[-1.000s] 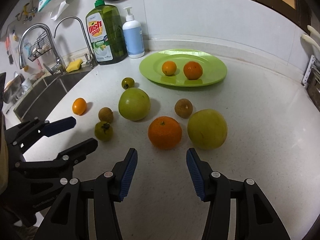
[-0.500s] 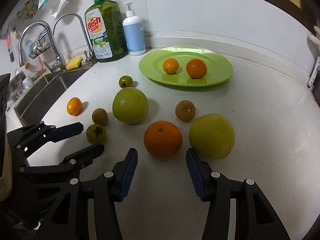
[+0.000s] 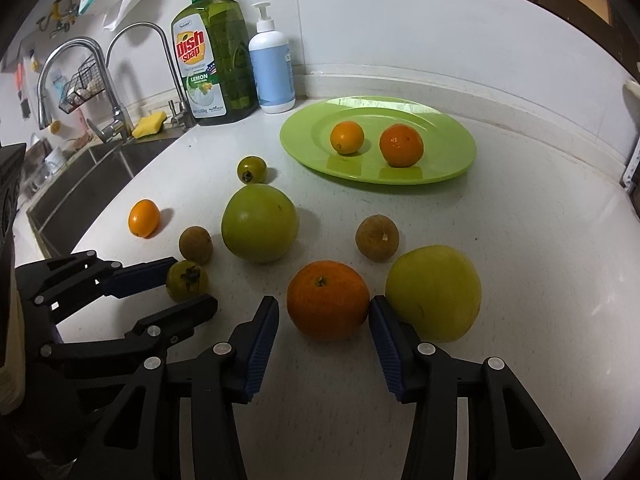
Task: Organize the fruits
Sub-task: 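Close left gripper on green tomato while right gripper grasps another tangerine, then carry green tomato in left gripper while right gripper carries tangerine to plate, then open left gripper over plate while right gripper releases tangerine onto plate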
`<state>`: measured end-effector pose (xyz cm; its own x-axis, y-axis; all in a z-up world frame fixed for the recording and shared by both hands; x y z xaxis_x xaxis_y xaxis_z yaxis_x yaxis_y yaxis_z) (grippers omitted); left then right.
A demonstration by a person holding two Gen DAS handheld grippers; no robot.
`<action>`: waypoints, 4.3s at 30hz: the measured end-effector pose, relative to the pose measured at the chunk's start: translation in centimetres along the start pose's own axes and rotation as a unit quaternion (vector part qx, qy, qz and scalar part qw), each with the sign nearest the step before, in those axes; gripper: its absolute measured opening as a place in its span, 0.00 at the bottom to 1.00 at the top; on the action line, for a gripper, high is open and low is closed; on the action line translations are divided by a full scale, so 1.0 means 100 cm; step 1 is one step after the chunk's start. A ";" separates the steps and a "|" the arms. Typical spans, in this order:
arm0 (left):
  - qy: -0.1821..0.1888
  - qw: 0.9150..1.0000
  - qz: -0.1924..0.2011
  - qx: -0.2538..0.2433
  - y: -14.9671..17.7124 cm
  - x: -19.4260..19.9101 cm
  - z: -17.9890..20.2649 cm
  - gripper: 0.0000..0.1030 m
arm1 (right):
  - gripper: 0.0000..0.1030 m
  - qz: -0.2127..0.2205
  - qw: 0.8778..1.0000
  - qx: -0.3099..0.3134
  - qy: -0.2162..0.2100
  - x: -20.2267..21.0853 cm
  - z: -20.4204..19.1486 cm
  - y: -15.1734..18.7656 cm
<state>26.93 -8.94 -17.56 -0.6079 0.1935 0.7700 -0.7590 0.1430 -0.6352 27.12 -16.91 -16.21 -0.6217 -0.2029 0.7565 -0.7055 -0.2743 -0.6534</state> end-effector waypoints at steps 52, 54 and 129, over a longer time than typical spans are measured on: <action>0.044 0.994 0.096 -0.003 -0.068 0.091 -0.003 0.29 | 0.42 0.085 0.996 -0.003 0.016 0.083 -0.005 -0.056; 0.044 0.993 0.106 -0.010 -0.077 0.094 -0.002 0.29 | 0.42 0.089 0.996 0.000 0.018 0.086 -0.004 -0.062; 0.058 0.994 -0.091 -0.031 -0.218 -0.172 0.001 0.29 | 0.42 -0.077 0.996 -0.046 -0.008 -0.142 0.139 -0.172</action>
<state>53.95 -15.50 -16.97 -0.4290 0.2682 0.8626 -0.8355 0.2452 -0.4918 52.85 -22.33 -15.33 -0.4986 -0.1794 0.8480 -0.8208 -0.2169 -0.5285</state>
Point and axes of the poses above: each gripper's, at about its wrist camera, not at the fingertips, and x roughly against the way its jaws point, z to its right, y to its underside, the point moved 8 cm from there along -x, roughly the way its jaws point, and after that the axes turned 8 degrees about x, right-handed, at the moved point
